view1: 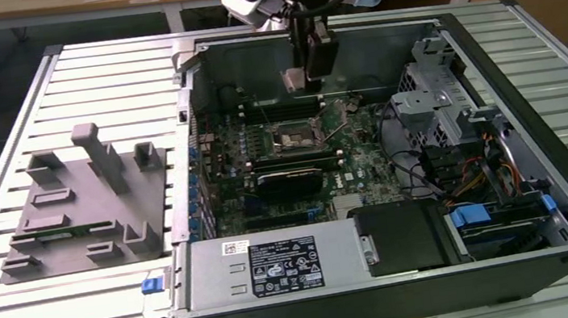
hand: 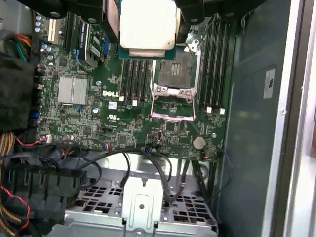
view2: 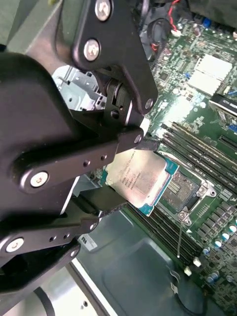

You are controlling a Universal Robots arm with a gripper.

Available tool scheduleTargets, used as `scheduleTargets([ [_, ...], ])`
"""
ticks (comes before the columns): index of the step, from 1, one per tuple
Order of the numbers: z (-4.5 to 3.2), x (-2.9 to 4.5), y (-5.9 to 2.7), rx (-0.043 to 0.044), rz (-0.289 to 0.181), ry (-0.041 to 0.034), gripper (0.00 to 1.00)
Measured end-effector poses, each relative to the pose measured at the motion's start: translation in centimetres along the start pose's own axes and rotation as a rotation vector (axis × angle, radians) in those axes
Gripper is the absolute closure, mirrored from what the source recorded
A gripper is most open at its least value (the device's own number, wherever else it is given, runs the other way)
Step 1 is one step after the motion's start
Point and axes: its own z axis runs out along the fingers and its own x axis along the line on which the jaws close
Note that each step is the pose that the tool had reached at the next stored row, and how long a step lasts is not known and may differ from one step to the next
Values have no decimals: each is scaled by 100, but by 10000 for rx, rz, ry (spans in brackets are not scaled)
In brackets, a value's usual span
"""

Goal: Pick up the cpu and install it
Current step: 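Place the cpu into insertion slot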

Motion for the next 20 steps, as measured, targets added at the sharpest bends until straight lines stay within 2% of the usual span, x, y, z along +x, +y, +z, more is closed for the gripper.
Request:
scheduleTargets([
  [7, 75, 62, 3, -3, 236, -3, 46],
  [13, 184, 157, 7, -2, 287, 5, 46],
  [17, 257, 176, 7, -8, 286, 13, 46],
  [18, 275, 178, 7, -10, 286, 19, 46],
  [20, 299, 181, 6, -15, 288, 82, 46],
])
